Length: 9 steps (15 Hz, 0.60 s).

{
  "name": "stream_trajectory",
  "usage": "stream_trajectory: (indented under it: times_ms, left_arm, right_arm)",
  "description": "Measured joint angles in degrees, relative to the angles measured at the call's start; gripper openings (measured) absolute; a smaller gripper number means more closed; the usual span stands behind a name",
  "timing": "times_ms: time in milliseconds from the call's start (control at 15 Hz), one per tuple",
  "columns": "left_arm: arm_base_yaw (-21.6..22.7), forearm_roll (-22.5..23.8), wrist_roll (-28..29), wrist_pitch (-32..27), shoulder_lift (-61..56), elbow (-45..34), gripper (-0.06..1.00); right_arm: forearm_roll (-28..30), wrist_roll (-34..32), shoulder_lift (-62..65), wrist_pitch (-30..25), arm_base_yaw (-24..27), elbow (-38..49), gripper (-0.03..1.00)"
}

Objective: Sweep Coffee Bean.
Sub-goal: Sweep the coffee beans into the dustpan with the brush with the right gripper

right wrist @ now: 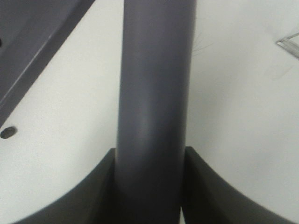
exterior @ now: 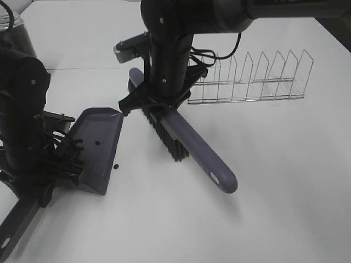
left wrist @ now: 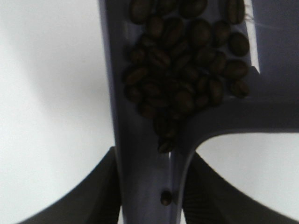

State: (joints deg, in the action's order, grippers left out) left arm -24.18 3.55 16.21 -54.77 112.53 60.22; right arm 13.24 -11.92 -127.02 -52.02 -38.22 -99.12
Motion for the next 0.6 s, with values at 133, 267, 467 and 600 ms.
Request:
stream_trajectory:
  times_ms: [133,267,467,600]
  left_arm:
    - [0.00,0.00,0.00,-0.11,0.00,0.00,0.31]
    - [0.00,0.00,0.00,-0.29,0.00,0.00,0.31]
    - [0.00,0.00,0.00,-0.46,0.00,0.00,0.31]
    - [0.00,-0.23,0.17,-0.92,0.00,0.00,0.31]
  right_arm:
    - [-2.12,0.46,-2.12,0.74,-1.32,-0.06,0.37]
    - [-4.87,2.69,-3.44,3.04,-3.38,-0.29,0.37]
    - [-12.03,3.04,-6.53,5.73,-4.47,-0.40,0.37]
    - [-22.40,3.09,-7.05,11.69,-4.30,-0.46,0.37]
